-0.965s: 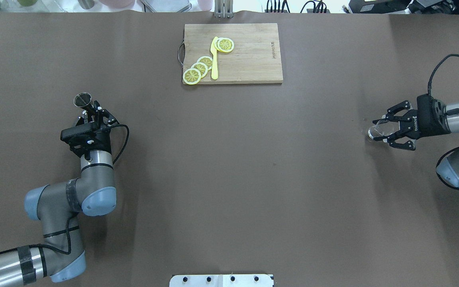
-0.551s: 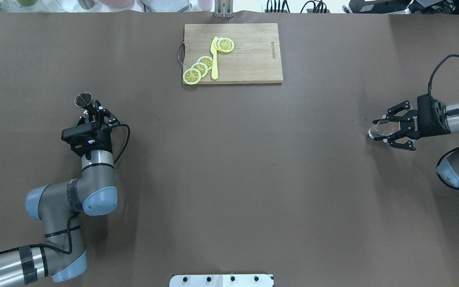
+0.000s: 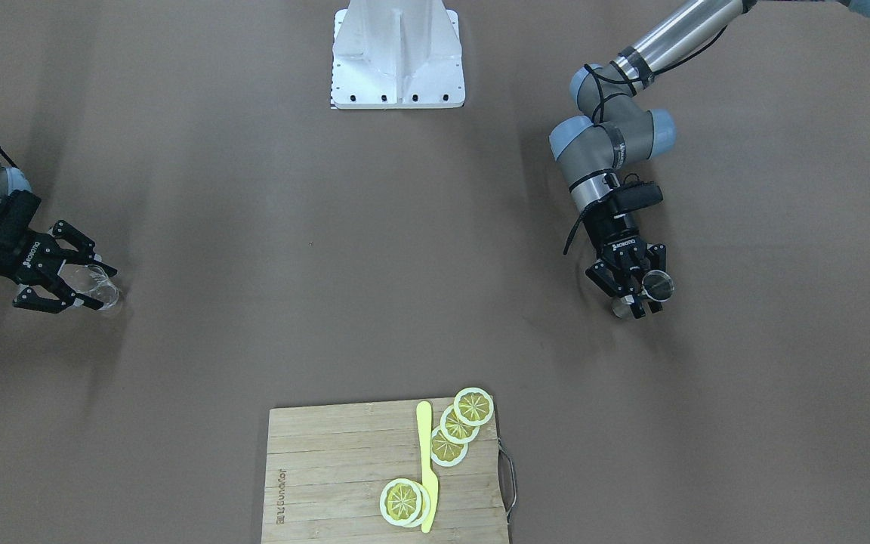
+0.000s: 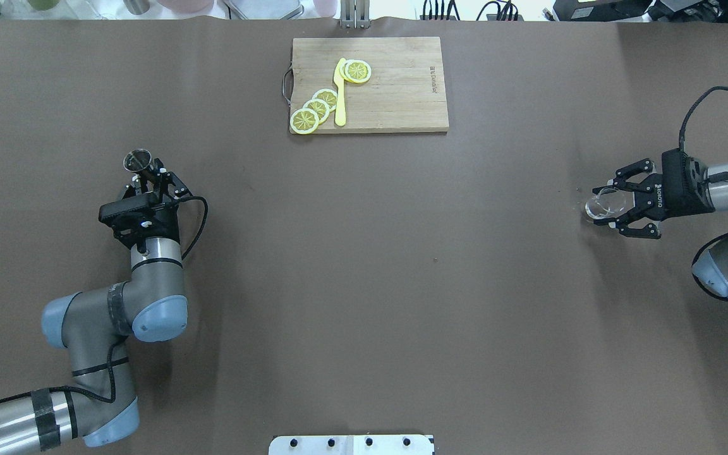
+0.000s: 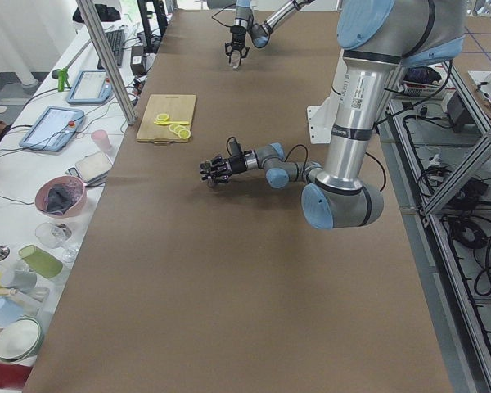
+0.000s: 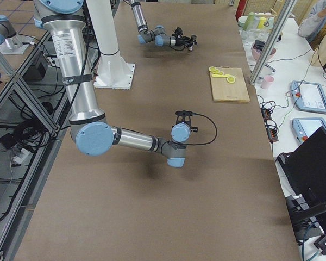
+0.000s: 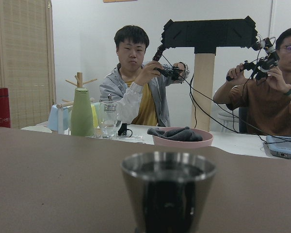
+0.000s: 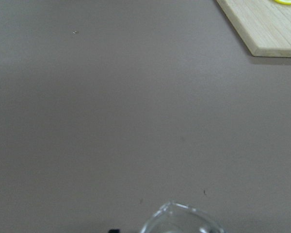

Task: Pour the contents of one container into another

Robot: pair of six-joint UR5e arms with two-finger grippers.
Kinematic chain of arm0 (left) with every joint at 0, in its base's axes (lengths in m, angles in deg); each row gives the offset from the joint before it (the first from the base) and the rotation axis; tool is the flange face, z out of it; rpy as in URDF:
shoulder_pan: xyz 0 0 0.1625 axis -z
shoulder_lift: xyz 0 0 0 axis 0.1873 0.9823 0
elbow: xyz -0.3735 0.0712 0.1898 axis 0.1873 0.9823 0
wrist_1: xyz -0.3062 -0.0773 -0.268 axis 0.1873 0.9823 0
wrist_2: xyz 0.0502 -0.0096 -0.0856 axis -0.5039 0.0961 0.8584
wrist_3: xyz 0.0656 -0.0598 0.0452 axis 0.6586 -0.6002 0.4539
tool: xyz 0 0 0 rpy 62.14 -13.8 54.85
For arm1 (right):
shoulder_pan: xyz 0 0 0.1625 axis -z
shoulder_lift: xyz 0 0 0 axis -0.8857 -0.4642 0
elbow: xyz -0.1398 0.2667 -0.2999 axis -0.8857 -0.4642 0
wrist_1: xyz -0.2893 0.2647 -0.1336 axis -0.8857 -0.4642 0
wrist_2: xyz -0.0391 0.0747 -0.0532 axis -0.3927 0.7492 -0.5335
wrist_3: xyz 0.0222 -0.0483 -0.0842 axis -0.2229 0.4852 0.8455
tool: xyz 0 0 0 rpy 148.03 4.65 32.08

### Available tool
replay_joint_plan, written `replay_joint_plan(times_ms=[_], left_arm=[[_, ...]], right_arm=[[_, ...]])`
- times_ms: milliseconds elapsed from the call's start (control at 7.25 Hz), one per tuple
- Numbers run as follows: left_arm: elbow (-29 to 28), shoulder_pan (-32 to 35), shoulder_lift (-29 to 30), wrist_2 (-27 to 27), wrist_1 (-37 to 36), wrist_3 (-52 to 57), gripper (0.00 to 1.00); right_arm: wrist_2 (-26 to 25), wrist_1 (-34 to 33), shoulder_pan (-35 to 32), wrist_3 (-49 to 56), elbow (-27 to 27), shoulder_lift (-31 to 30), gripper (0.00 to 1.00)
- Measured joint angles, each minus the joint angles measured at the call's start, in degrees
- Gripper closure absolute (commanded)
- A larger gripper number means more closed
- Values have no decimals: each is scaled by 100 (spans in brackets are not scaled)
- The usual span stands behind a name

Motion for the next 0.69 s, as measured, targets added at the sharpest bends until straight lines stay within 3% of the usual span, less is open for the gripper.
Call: replay_joint_plan(times_ms=[414, 551, 689], left_arm=[[0, 0, 5, 18, 0, -2, 53], [0, 0, 6, 28, 0, -2, 18], [0, 0, 6, 26, 0, 0, 2]], right_arm=[[-3, 0, 0, -76, -1, 0, 0], [-1, 0, 0, -80, 0, 0, 0], [3, 0, -5, -82, 7, -1, 0]])
